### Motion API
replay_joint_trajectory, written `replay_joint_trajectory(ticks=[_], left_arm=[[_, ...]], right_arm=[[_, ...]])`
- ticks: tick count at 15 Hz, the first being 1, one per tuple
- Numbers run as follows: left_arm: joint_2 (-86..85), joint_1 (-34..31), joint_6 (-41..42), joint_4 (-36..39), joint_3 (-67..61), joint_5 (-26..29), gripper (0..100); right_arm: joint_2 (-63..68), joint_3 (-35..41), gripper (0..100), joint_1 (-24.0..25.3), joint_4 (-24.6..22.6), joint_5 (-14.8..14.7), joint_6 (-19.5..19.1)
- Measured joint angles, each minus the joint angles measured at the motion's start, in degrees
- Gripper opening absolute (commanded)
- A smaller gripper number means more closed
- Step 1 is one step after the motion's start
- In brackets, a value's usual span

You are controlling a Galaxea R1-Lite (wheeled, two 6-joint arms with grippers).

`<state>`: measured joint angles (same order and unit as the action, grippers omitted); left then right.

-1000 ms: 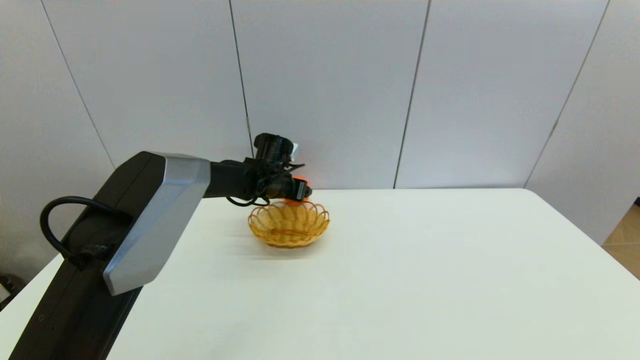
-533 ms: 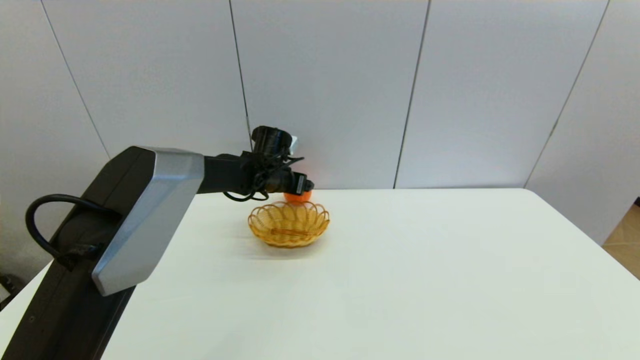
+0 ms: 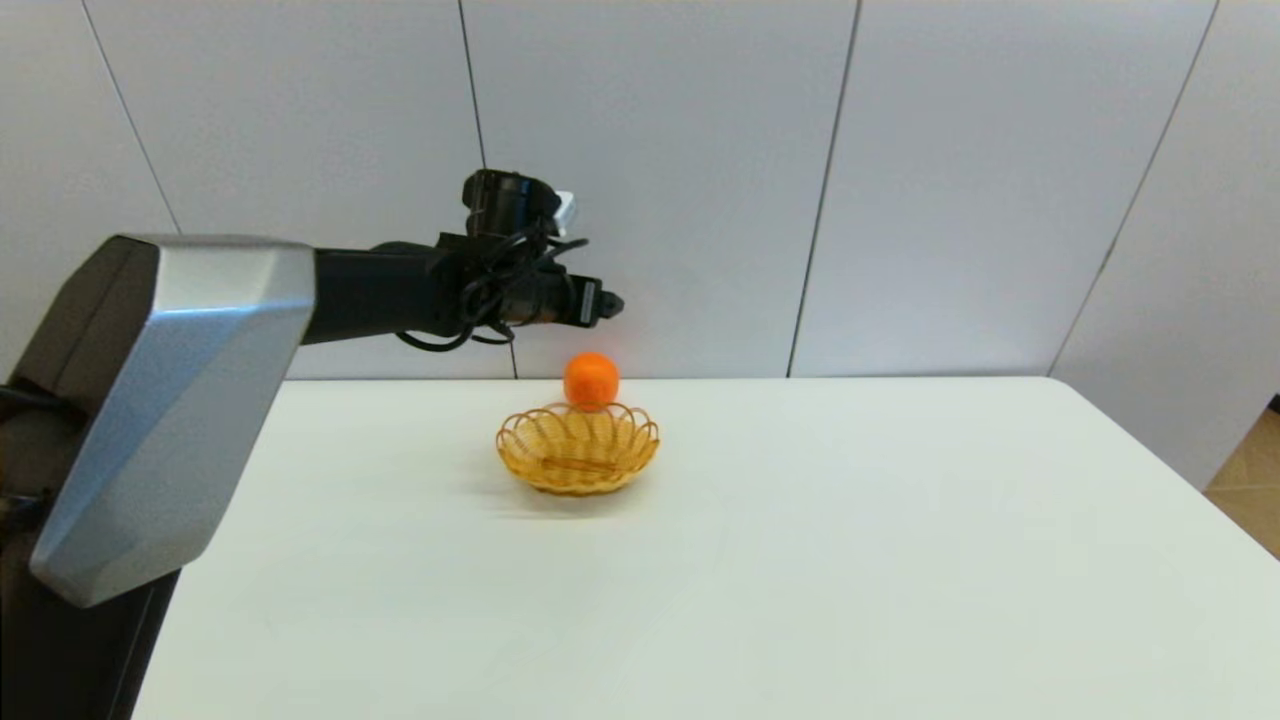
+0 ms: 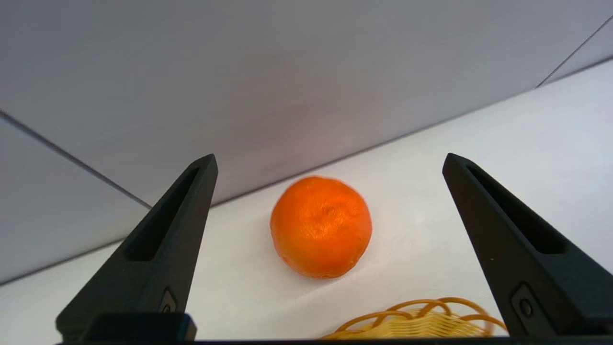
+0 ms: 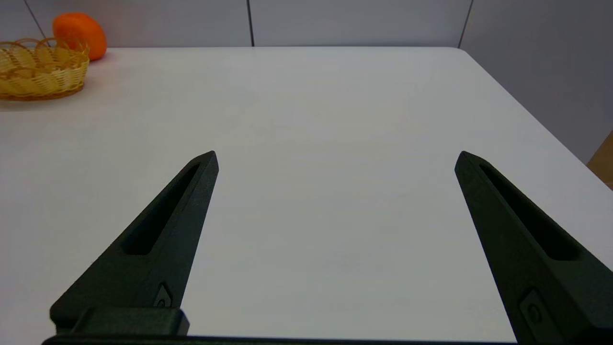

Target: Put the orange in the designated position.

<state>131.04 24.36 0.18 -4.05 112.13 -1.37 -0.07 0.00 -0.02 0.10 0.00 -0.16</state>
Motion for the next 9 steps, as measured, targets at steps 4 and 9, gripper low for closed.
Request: replay_joint_trajectory(ticks=[4, 9], left_arm=[[-7.74, -0.30, 0.55, -0.02, -4.28, -0.04, 100], [-21.64, -1.32, 1.24, 0.04, -16.70, -0.04, 100]], right_arm=[[0.00, 0.00, 100, 0.00, 0.00, 0.00, 0.00], [0.00, 0.00, 100, -0.05, -0.05, 0.00, 0.00]])
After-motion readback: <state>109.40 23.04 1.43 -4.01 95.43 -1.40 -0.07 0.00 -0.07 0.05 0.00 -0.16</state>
